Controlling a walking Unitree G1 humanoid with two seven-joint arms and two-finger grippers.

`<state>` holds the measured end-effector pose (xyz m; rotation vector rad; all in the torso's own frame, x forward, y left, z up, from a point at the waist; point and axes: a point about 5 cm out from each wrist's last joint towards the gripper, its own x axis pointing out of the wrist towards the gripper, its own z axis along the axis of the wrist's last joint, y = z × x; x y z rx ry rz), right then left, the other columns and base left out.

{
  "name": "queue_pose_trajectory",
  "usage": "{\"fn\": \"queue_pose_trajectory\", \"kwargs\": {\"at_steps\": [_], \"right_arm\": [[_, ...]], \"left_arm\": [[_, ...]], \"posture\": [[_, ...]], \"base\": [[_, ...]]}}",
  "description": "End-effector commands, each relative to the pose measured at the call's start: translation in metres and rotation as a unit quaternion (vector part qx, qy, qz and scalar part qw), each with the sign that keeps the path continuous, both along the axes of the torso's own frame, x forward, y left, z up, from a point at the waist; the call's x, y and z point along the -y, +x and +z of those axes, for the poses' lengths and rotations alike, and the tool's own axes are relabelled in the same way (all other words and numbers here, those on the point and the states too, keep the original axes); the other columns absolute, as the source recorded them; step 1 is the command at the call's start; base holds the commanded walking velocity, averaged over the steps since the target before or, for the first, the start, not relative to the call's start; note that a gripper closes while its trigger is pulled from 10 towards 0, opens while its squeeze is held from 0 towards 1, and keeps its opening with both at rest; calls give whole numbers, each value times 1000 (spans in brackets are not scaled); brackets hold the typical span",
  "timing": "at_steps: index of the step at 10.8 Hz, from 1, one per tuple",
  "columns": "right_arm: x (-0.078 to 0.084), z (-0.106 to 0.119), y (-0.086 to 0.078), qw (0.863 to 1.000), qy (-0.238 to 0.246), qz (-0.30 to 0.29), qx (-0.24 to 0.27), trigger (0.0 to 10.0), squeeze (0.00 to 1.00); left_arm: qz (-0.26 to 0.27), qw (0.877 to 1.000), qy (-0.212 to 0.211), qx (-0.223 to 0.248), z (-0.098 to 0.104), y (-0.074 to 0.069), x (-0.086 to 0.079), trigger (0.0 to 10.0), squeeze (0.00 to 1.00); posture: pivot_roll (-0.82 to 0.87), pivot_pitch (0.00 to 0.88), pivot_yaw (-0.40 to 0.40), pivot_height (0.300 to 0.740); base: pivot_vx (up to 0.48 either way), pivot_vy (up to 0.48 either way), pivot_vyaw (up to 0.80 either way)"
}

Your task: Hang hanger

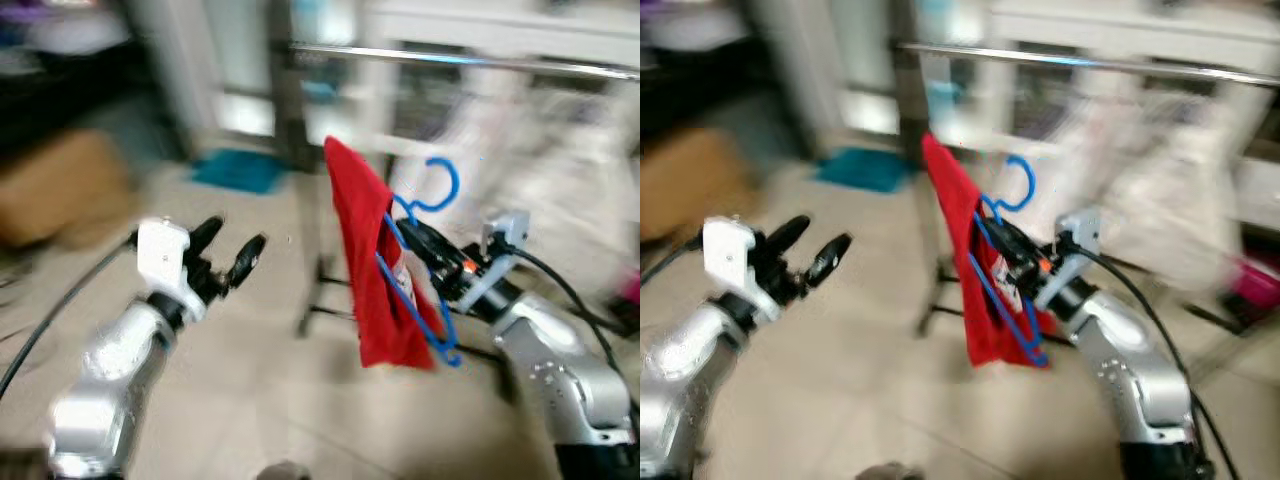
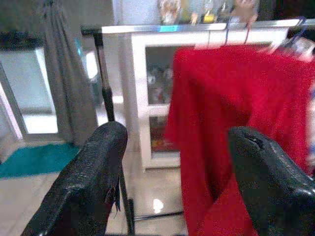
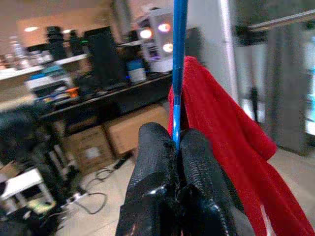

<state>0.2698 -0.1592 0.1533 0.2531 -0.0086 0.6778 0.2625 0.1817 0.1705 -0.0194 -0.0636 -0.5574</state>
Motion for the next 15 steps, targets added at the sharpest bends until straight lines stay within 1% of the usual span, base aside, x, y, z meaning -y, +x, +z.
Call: {"fn": "queue_pose_trajectory", "kwargs": {"at_steps": [1,2,3,4,5,6,7,8,9,10,11,12,13,14,15], "right_arm": [[-6,16,3,999,11,20,38,10000,0],[-6,17,4,999,5,29,42,10000,0],[-7,16,4,996,-39,72,46,10000,0],[-5,14,4,991,-67,99,54,10000,0],[-4,14,5,990,-78,104,57,10000,0],[-2,23,8,990,-69,99,68,10000,0],[2,24,12,995,-53,67,52,10000,0],[3,18,9,996,-57,57,43,10000,0],[4,7,-3,996,-64,59,28,10000,0],[8,3,-7,995,-74,64,21,10000,0],[12,4,-9,993,-82,81,22,10000,0],[11,9,-10,988,-99,117,35,10000,0],[10,12,-13,983,-105,143,41,10000,0],[10,17,-17,975,-111,187,43,10000,0],[11,19,-23,967,-120,221,38,10000,0]], "left_arm": [[-24,1000,-9,17,17,2,-9,10000,1000],[-32,999,16,36,28,9,-16,10000,1000],[-110,989,78,60,61,21,-24,10000,1000],[-149,980,116,66,75,29,-25,10000,1000],[-154,976,134,70,82,35,-28,10000,1000],[-132,979,150,51,85,44,-40,10000,0],[-76,986,143,42,76,48,-48,10000,0],[-46,990,130,35,61,46,-48,10000,0],[-25,993,109,25,36,38,-44,10000,0],[-30,993,109,25,32,32,-46,10000,0],[-43,992,112,27,34,28,-50,10000,0],[-56,992,109,25,37,26,-57,10000,369],[-68,991,114,22,37,24,-59,10000,1000],[-68,988,141,6,30,23,-66,10000,1000],[-65,985,159,-14,24,22,-74,10000,949]], "posture": [[-29,0,69,740],[-26,0,56,740],[-15,0,43,740],[-6,0,47,740],[-8,0,52,740],[-15,0,65,740],[-31,0,80,740],[-44,0,69,740],[-45,0,56,740],[-47,0,47,740],[-43,6,36,740],[-46,8,37,740],[-47,4,36,740],[-46,1,25,740],[-47,0,19,740]], "base": [[0,0,800],[0,0,800],[0,0,800],[0,0,800],[0,0,800],[0,0,0],[0,0,0],[0,0,0],[0,0,0],[0,0,0],[0,0,0],[0,0,0],[0,0,0],[0,0,0],[0,0,0]]}}
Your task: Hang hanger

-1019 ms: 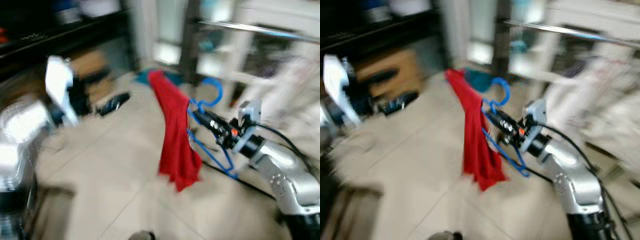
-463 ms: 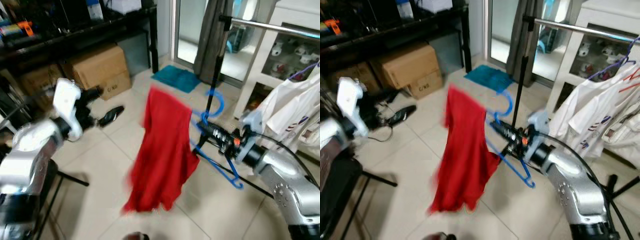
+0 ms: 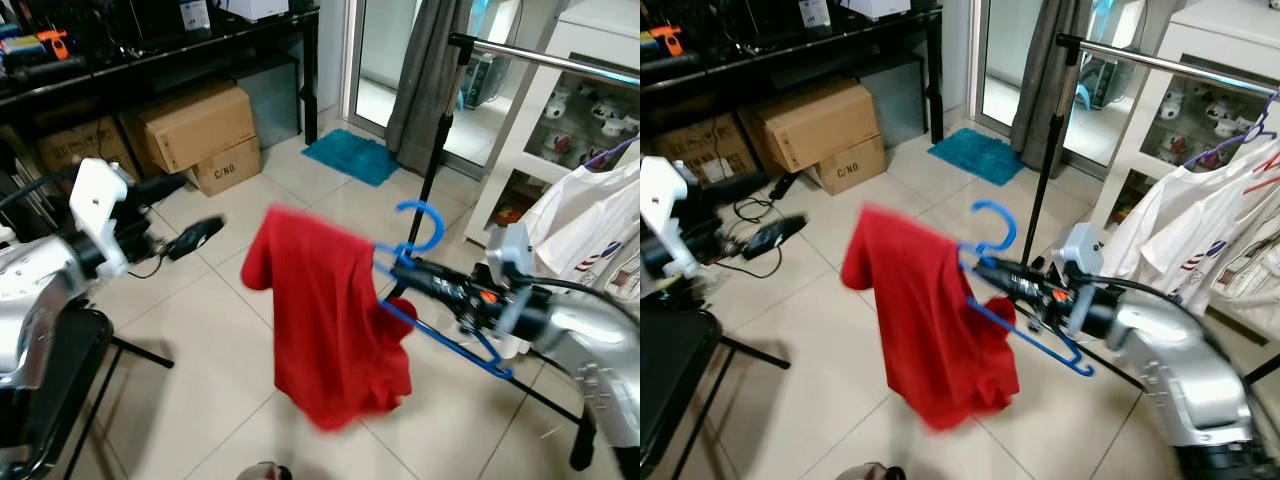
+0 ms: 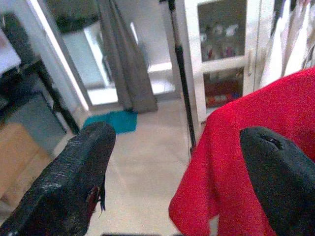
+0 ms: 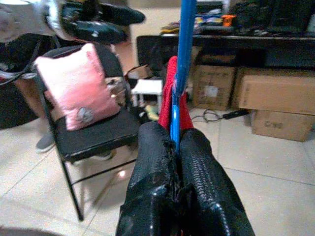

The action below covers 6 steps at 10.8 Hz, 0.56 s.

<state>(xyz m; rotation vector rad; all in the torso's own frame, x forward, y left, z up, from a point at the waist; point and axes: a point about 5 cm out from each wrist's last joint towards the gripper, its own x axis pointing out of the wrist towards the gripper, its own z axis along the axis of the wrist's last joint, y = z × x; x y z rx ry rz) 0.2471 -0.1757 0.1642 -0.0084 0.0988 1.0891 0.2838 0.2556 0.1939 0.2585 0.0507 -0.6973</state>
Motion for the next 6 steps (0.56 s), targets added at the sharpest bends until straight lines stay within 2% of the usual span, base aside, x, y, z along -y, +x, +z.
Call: {"fn": "queue_pose_trajectory", "kwargs": {"at_steps": [1,2,3,4,5,6], "right_arm": [[-5,12,-1,999,10,27,17,10000,0],[-4,21,-2,999,20,46,19,10000,0],[-4,24,-2,998,21,57,17,10000,0],[-6,27,-5,997,23,77,14,10000,0],[-7,29,-6,996,25,84,12,10000,0],[-8,31,-7,995,29,90,10,10000,0]], "left_arm": [[-7,1000,11,-24,-5,-2,-3,10000,0],[-25,996,25,-85,-22,-9,-8,10000,0],[-32,994,32,-98,-28,-9,-9,10000,0],[-65,991,32,-113,-33,-10,-3,8784,0],[-85,990,30,-113,-34,-9,2,3255,0],[-99,988,29,-114,-35,-7,6,0,0]], "posture": [[-49,1,12,740],[-52,0,-3,740],[-51,0,-16,740],[-53,0,-25,740],[-54,0,-27,740],[-57,0,-24,740]], "base": [[0,0,0],[0,0,0],[0,0,0],[0,0,0],[0,0,0],[0,0,0]]}}
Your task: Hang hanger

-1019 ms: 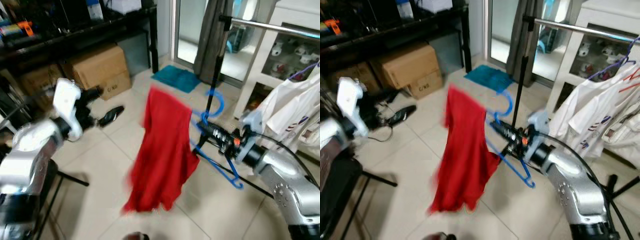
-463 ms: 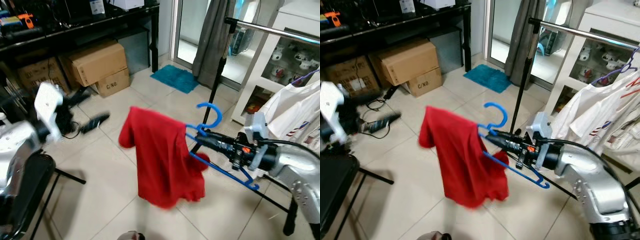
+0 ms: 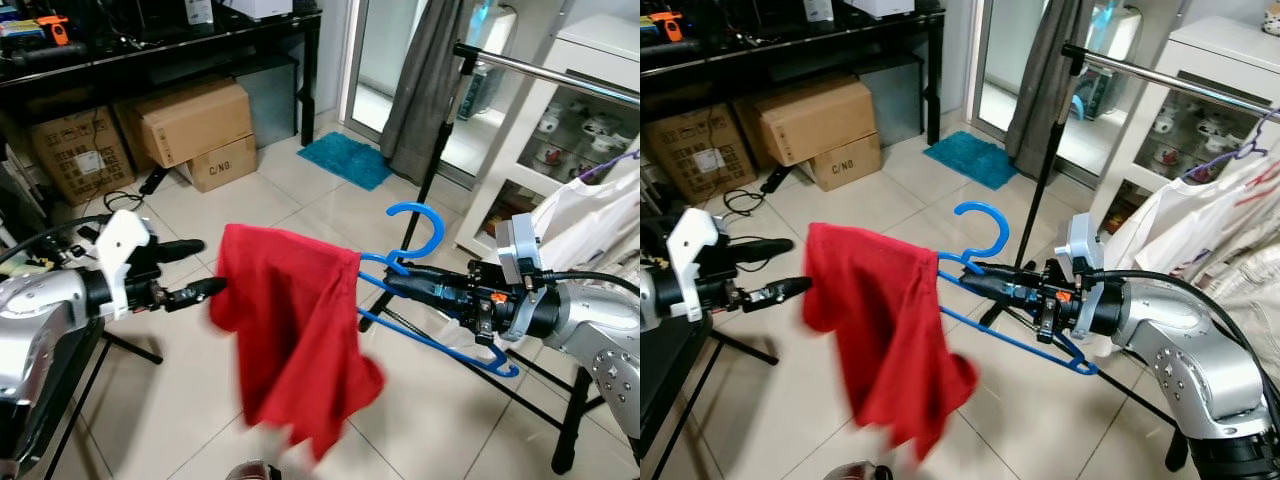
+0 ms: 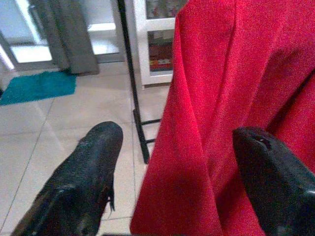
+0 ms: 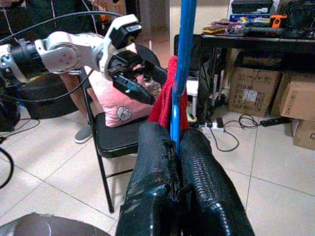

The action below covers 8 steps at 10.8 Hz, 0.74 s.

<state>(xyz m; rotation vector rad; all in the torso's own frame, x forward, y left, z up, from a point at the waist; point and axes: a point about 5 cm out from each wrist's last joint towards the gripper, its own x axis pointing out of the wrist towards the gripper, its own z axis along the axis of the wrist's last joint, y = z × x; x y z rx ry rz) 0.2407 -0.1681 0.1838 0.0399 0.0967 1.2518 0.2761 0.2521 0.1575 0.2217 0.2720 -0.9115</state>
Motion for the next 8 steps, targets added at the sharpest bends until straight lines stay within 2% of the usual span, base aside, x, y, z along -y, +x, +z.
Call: {"fn": "queue_pose_trajectory", "kwargs": {"at_steps": [1,6,8], "right_arm": [[0,12,-2,1000,13,12,20,10000,0],[-1,15,-7,999,31,20,9,10000,0],[-1,16,-7,999,34,20,9,10000,0]], "left_arm": [[-13,1000,7,0,0,3,3,0,0],[-79,996,-23,-36,-7,6,19,0,0],[-77,996,-23,-38,-9,8,18,0,0]], "posture": [[-57,0,-22,740],[-62,0,-4,740],[-62,0,-5,740]], "base": [[0,0,0],[0,0,0],[0,0,0]]}}
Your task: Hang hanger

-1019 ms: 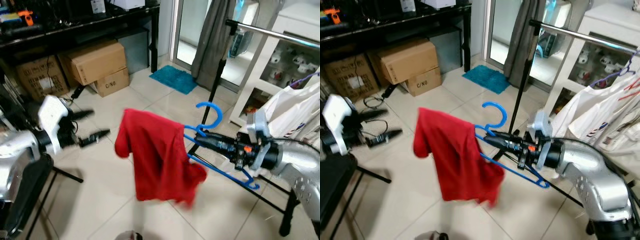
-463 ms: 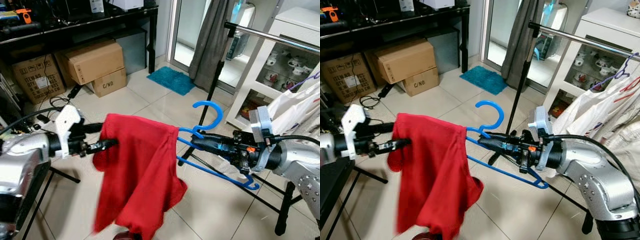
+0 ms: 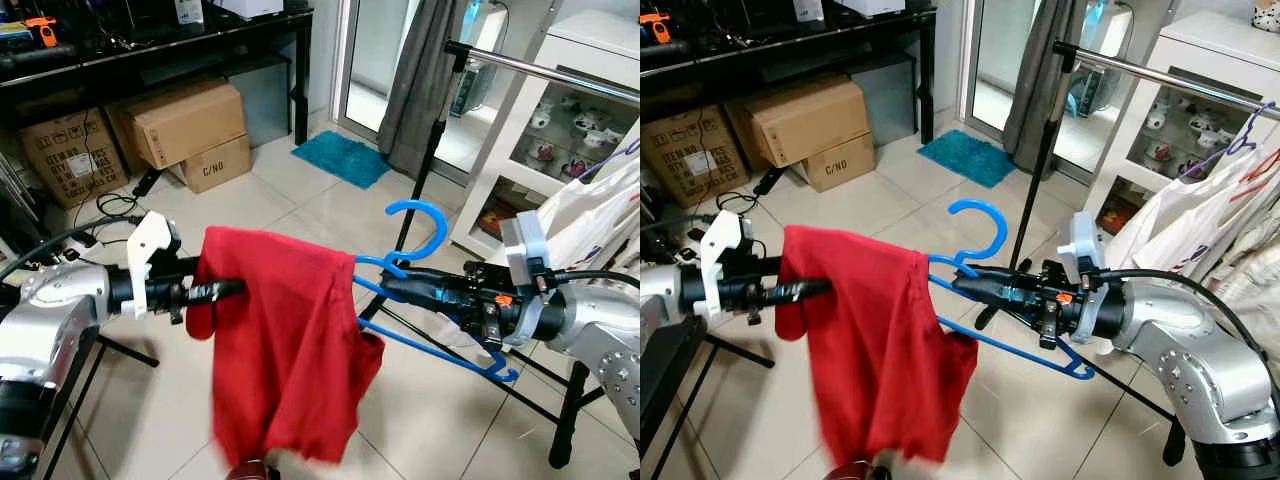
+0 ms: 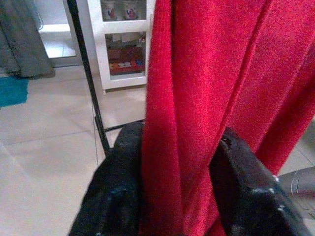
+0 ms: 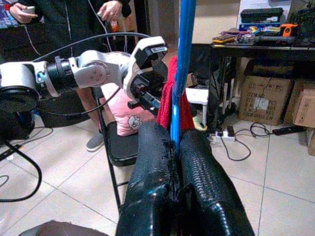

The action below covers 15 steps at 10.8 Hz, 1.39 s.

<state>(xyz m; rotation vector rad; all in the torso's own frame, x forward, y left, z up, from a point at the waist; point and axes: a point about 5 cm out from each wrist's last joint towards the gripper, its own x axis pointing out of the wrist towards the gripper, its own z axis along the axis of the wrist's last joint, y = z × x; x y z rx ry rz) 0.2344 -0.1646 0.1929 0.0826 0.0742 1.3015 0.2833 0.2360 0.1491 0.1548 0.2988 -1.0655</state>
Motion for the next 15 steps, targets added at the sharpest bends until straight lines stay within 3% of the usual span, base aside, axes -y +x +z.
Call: {"fn": "queue_pose_trajectory", "kwargs": {"at_steps": [1,6,11,15], "right_arm": [[3,8,-1,1000,12,-5,12,10000,0],[4,7,1,1000,14,-12,10,10000,0],[6,5,3,1000,12,-19,9,10000,0],[6,5,3,1000,11,-21,10,10000,0]], "left_arm": [[-7,1000,2,-3,0,2,2,0,0],[6,1000,-15,6,5,4,-3,0,0],[79,996,-19,24,19,-2,-43,0,0],[119,992,-14,33,20,-3,-55,0,0]], "posture": [[-62,0,-7,740],[-61,0,-9,740],[-58,0,-14,740],[-56,0,-15,740]], "base": [[0,0,0],[0,0,0],[0,0,0],[0,0,0]]}}
